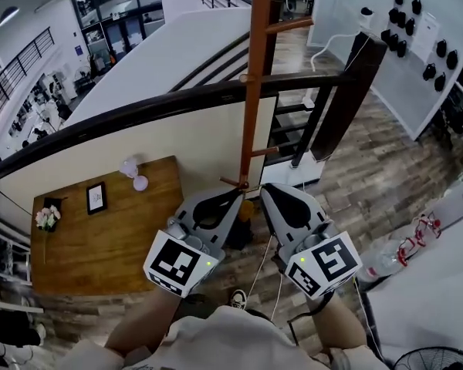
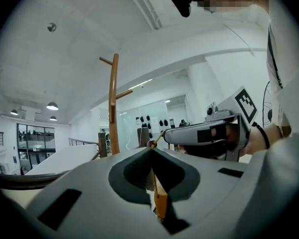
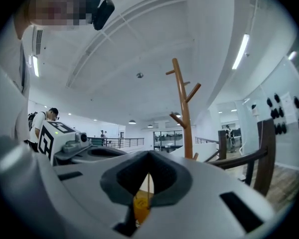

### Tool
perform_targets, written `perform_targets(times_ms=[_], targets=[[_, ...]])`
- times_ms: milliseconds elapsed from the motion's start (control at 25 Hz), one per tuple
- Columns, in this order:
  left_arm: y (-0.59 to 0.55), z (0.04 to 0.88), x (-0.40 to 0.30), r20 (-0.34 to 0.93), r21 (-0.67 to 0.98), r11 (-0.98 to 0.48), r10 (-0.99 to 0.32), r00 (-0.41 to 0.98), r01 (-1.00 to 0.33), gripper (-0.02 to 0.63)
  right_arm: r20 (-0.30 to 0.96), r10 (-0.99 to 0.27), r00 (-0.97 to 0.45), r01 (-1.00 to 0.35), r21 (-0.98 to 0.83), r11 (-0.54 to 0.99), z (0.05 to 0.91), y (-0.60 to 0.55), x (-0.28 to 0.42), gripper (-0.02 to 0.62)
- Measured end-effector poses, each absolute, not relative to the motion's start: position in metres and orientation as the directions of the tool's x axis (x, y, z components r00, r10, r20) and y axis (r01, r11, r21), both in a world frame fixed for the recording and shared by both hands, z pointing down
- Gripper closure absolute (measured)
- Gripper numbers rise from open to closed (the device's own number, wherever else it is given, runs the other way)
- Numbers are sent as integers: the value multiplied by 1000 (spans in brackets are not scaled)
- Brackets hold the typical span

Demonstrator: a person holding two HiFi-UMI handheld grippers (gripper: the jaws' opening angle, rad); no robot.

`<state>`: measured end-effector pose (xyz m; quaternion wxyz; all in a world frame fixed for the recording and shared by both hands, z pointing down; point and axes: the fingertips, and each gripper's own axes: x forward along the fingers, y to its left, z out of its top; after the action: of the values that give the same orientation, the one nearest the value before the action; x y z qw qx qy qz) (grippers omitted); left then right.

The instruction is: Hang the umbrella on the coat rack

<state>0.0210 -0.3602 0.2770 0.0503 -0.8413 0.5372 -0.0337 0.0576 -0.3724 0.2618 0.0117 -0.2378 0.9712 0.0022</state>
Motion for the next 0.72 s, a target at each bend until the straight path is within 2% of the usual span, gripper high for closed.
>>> perform_targets(times_ms=[400,720], targets=[[-375,296,3,61,-115,-409,-913,404,-905,600,2,-450,-893,-450,-39,892,279,-387,40,588],[-388,308,1,96,-146,-447,-894,437,-883,600,13,-496,-868,-496,-67,866,288,-400,37,588]])
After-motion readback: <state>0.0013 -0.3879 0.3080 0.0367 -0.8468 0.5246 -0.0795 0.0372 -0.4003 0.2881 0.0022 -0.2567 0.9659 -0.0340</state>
